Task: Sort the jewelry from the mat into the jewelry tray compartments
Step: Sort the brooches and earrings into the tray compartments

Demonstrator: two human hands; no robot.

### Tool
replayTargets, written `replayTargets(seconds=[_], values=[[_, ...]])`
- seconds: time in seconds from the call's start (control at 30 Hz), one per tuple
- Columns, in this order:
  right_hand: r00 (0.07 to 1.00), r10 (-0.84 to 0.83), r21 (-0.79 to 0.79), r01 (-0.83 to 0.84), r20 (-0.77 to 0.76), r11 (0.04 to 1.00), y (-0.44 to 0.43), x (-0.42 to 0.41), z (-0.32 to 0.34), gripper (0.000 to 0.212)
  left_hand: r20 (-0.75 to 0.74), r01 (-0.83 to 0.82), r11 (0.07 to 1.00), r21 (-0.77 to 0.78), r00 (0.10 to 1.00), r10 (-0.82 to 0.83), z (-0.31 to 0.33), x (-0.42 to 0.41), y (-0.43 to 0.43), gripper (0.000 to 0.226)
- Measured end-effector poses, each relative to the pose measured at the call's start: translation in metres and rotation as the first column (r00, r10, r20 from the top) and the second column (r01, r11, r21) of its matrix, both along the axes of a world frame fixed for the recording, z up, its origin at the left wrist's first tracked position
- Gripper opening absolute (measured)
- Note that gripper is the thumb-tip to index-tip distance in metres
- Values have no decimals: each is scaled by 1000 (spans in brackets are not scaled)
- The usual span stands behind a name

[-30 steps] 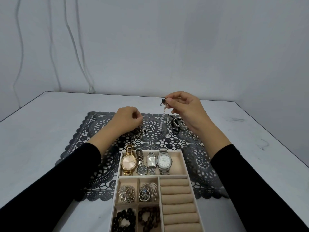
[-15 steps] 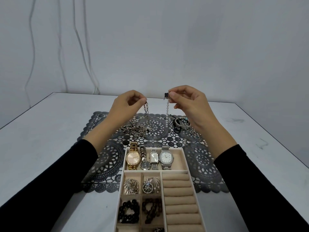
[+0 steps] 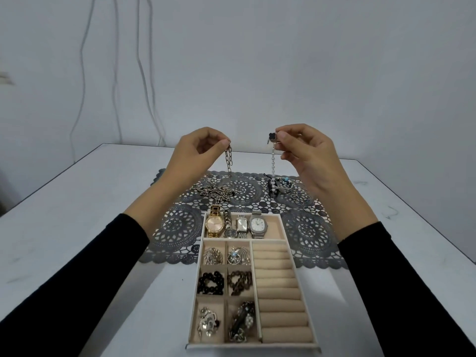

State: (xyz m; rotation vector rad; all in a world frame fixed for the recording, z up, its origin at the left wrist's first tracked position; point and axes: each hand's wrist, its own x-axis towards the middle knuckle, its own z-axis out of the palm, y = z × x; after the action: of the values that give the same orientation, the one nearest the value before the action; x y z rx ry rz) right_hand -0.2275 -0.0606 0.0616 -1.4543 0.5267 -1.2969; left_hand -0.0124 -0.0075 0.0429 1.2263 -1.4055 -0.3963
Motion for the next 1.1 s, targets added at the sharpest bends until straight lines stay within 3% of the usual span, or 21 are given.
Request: replayTargets(seconds=[0.23, 0.77, 1.1], values=[[999, 44, -9, -44, 30, 999, 32, -7, 5, 9, -25, 10, 999, -35, 1000, -11, 5, -11, 43, 5], [947, 268, 20, -269, -177, 963, 90, -3, -20, 13, -52, 29, 998, -57, 998, -32, 1, -19, 100, 4], [926, 324, 65, -317, -194, 946, 101, -2, -28, 9, -52, 17, 997, -75, 998, -21, 5, -15, 109, 4]])
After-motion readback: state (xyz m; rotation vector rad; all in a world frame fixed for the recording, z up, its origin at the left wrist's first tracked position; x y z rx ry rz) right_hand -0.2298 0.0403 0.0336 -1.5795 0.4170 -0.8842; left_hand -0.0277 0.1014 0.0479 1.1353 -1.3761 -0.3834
